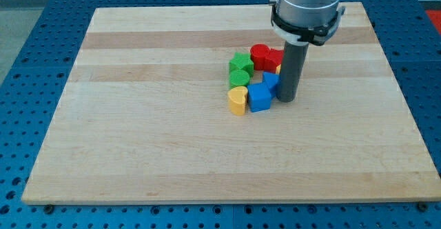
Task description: Push the blue triangle into the group of blocks
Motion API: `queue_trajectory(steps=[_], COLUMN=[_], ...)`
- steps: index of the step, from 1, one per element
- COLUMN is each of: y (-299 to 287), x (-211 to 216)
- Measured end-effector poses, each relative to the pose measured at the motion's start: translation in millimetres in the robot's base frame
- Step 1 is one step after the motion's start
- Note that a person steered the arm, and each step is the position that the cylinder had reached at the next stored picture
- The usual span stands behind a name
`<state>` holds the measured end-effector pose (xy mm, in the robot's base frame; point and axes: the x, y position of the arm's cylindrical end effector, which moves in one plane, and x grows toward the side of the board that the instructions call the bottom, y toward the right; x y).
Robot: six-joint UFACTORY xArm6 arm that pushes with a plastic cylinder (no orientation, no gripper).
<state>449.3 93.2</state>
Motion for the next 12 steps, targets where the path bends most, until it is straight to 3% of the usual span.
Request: queue_trajectory(steps=[12], y=[-20], x=[-11])
